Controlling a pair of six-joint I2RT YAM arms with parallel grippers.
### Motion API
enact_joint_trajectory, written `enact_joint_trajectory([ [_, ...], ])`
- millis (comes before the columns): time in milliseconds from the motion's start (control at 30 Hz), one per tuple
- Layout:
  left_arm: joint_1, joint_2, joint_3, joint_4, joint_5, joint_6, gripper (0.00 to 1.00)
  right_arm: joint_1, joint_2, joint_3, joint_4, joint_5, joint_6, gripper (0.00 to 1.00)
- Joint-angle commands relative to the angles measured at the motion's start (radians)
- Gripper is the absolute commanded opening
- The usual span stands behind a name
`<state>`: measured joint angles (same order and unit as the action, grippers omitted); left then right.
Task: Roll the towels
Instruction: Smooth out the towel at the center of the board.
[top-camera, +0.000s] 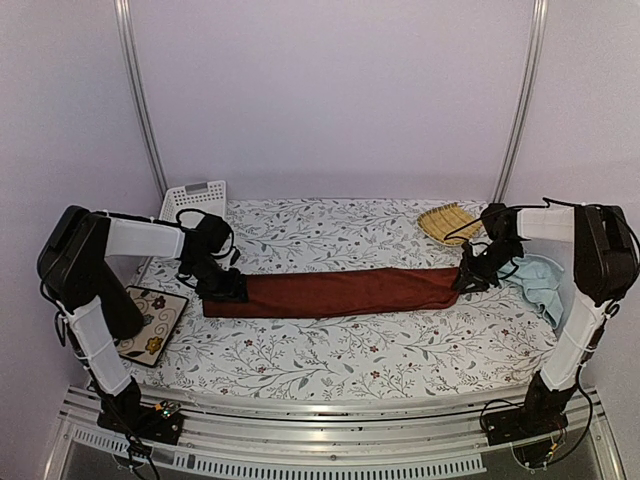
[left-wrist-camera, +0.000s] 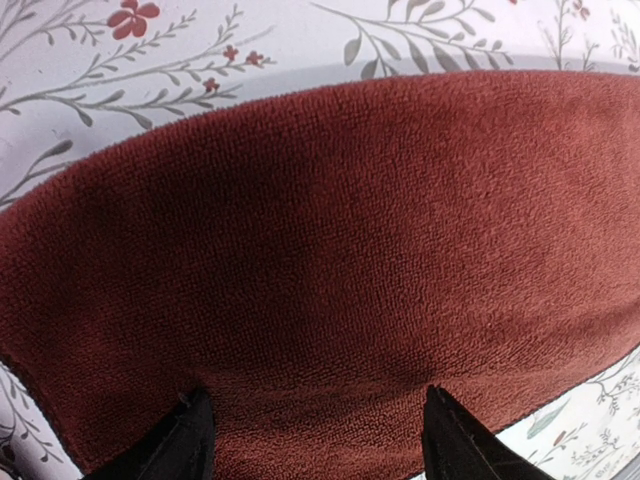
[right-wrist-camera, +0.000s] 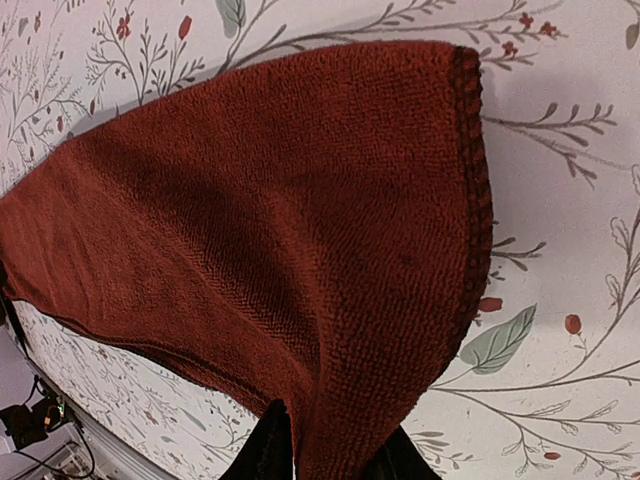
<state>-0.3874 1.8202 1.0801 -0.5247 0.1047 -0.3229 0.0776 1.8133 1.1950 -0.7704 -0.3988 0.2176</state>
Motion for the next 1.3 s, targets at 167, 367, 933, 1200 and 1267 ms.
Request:
enact_joint_trajectory([
  [167,-0.013,0.051,-0.013,-0.072,-0.153,0.046,0.73,0.015,0.009,-0.005,-0.061,0.068,-0.047,0.33],
  [367,-0.01,0.071,-0.011,-0.08,-0.19,0.053,0.74,0.017,0.014,0.006,-0.065,0.015,-0.06,0.37],
  [933,0.004,-0.01,0.025,-0.059,-0.176,0.045,0.86,0.072,-0.087,-0.041,-0.029,0.16,-0.092,0.46],
  [1200,0.006,-0.08,0.081,-0.14,-0.197,0.049,0.89,0.102,-0.124,-0.095,0.042,0.158,-0.083,0.45],
  [1267,0.008,-0.089,0.072,-0.155,-0.191,0.043,0.89,0.103,-0.135,-0.124,0.068,0.163,-0.069,0.46],
])
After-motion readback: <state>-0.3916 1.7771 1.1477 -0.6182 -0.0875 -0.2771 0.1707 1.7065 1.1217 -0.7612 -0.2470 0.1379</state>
